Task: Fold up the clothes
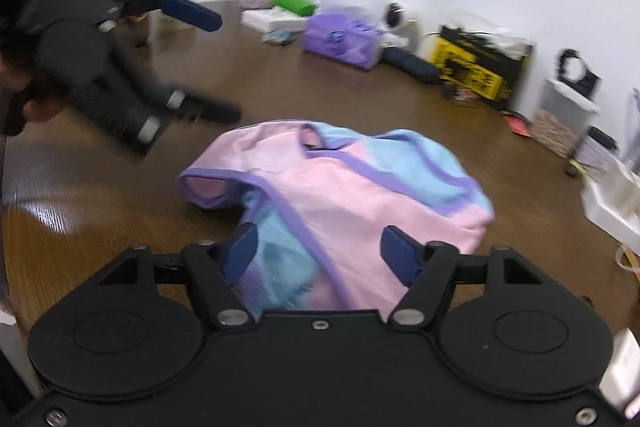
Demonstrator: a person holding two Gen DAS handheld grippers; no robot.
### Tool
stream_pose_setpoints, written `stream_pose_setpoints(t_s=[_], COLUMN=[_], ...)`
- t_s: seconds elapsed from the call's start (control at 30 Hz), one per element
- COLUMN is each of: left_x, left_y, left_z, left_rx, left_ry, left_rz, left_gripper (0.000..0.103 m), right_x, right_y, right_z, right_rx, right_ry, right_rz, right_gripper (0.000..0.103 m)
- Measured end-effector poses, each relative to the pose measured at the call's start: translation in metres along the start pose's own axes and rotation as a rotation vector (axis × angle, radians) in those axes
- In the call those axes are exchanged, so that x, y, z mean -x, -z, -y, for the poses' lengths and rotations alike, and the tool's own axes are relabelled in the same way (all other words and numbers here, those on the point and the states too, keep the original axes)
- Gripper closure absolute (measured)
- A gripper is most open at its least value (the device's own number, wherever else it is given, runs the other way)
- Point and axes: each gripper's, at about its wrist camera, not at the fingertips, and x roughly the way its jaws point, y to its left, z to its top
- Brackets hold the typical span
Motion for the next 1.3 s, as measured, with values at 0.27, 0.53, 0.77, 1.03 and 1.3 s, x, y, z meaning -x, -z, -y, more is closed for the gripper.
stream_pose_setpoints(t_s=[0.27, 0.53, 0.77, 1.03, 1.3], left_x=[-0.029, -0.055, -0.057, -0.034, -0.013], left_y=[0.011, 0.003, 0.001, -0.016, -0.032], left_z=[0.004, 0.026, 0.02, -0.002, -0.007], left_rx=[0.142, 0.143, 0.222, 0.241, 0.246], left_ry=[-0.066, -0.097, 0.035, 0.035, 0.016], left_rz=[-0.087, -0.077, -0.121, -0.061, -0.007], left_gripper=[0.005, 0.007, 0.089, 0.091, 0.091], right_x=[-0.005, 0.082, 0.08, 0.012, -0.008], right_y=[-0.013, 0.002, 0.022, 0.023, -0.012], right_z=[-0.003, 0.023, 0.021, -0.004, -0.016], right_rx=[-0.093, -0.234, -0.159, -0.072, -0.1], right_ry=[0.039, 0.297, 0.252, 0.196, 0.174], right_rz=[0.046, 0.213, 0.133, 0.047, 0.124], right_gripper=[0.096, 0.101, 0.091, 0.046, 0.046])
